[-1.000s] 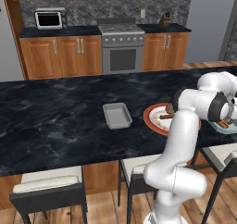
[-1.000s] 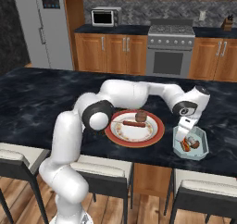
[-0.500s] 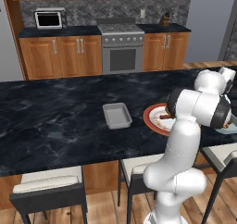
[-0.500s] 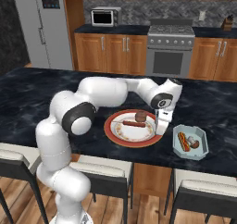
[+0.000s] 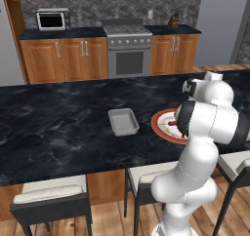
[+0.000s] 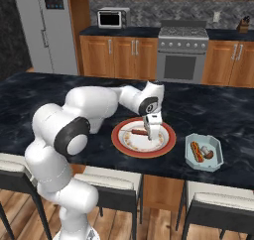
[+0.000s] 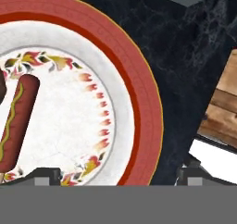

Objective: Place one cooked food and one vegetable from the large plate to each tupperware container.

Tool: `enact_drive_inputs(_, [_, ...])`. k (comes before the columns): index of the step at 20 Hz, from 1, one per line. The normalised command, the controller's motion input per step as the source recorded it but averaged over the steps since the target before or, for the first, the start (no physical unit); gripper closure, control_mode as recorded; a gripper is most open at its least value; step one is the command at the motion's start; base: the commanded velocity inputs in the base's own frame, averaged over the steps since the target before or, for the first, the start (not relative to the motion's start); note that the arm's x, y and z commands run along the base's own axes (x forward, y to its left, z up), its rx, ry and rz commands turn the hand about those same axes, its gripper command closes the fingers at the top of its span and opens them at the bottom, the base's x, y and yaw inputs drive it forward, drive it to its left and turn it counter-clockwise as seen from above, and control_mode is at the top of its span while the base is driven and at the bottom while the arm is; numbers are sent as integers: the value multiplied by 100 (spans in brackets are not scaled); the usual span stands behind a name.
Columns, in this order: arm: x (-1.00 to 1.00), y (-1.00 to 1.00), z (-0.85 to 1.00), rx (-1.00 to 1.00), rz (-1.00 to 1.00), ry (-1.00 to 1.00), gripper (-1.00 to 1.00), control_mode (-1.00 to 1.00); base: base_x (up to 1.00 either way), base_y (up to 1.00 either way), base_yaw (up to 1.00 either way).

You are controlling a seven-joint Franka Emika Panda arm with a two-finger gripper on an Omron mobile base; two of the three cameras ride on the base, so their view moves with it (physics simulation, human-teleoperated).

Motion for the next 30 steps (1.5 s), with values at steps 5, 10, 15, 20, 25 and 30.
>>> enact_drive_inputs(5, [60,58,0,-5,0,-1,-100,-100,0,0,0])
enact_drive_inputs(10, [62,18,-9,0,1,0,-100,-100,0,0,0])
enact_drive_inputs(15, [47,0,-34,0,2,0,-100,-100,0,0,0])
enact_drive_inputs(20, [19,1,-41,0,0,0,-100,-100,0,0,0])
enact_drive_inputs(25, [30,8,-27,0,0,0,-100,-100,0,0,0])
enact_drive_inputs(30, [19,1,-25,0,0,0,-100,-100,0,0,0])
